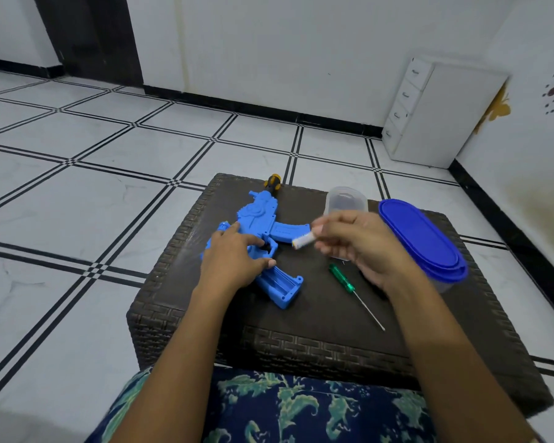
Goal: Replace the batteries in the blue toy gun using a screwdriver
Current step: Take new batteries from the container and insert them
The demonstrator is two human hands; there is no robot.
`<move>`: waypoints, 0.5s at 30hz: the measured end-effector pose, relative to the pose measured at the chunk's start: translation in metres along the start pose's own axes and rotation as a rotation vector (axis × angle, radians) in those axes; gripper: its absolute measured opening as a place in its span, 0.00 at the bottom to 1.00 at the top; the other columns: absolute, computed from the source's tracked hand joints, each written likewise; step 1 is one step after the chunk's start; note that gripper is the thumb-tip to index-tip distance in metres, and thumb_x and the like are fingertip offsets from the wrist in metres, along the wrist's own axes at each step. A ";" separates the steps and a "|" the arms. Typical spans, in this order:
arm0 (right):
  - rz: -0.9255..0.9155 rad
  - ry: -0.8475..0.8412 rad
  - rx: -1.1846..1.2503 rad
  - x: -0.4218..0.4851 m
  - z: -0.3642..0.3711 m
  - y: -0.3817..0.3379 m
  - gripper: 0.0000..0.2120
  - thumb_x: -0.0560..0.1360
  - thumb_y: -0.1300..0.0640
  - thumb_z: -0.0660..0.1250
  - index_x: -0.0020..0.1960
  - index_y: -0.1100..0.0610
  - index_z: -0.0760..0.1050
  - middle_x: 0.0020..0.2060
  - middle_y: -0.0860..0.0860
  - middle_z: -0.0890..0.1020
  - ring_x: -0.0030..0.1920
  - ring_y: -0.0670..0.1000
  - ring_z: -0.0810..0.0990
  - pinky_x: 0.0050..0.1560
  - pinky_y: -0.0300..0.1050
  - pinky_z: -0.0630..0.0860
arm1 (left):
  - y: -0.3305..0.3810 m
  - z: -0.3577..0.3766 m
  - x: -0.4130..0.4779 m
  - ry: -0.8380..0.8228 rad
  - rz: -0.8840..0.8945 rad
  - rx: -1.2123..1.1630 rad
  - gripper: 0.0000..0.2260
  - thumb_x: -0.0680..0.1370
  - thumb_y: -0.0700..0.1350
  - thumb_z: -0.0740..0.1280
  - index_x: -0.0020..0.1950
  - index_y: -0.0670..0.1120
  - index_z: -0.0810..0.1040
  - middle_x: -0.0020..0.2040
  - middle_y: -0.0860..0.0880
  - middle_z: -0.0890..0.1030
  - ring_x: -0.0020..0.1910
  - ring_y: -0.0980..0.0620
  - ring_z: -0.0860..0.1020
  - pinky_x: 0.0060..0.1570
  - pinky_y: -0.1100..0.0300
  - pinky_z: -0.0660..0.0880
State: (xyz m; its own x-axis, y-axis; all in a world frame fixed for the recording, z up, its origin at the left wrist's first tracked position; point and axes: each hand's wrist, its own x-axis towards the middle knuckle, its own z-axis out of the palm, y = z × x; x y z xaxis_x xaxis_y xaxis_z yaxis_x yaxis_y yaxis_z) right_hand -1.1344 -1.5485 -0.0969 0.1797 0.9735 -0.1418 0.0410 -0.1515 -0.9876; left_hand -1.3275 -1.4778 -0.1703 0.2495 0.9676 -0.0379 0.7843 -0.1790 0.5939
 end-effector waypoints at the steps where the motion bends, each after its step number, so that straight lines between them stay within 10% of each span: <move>1: 0.013 -0.001 -0.044 -0.007 0.003 0.010 0.04 0.72 0.72 0.70 0.46 0.69 0.81 0.37 0.60 0.83 0.37 0.53 0.82 0.38 0.39 0.81 | -0.002 -0.002 -0.001 -0.009 0.002 -0.009 0.23 0.70 0.58 0.74 0.65 0.57 0.77 0.78 0.47 0.59 0.77 0.45 0.55 0.72 0.45 0.60; 15: -0.052 -0.080 -0.936 -0.015 0.039 0.048 0.08 0.62 0.60 0.76 0.34 0.56 0.77 0.32 0.50 0.81 0.35 0.51 0.81 0.38 0.49 0.80 | -0.006 -0.006 0.003 -0.060 0.012 -0.029 0.22 0.72 0.55 0.74 0.65 0.57 0.77 0.78 0.47 0.59 0.77 0.45 0.54 0.73 0.42 0.58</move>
State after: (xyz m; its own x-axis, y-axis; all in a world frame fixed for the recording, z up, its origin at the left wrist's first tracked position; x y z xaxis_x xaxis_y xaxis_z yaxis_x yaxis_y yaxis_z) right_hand -1.1737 -1.5635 -0.1445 0.0884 0.9865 -0.1379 0.8269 -0.1498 -0.5420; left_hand -1.3351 -1.4730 -0.1689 0.2926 0.9530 -0.0782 0.7647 -0.1841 0.6175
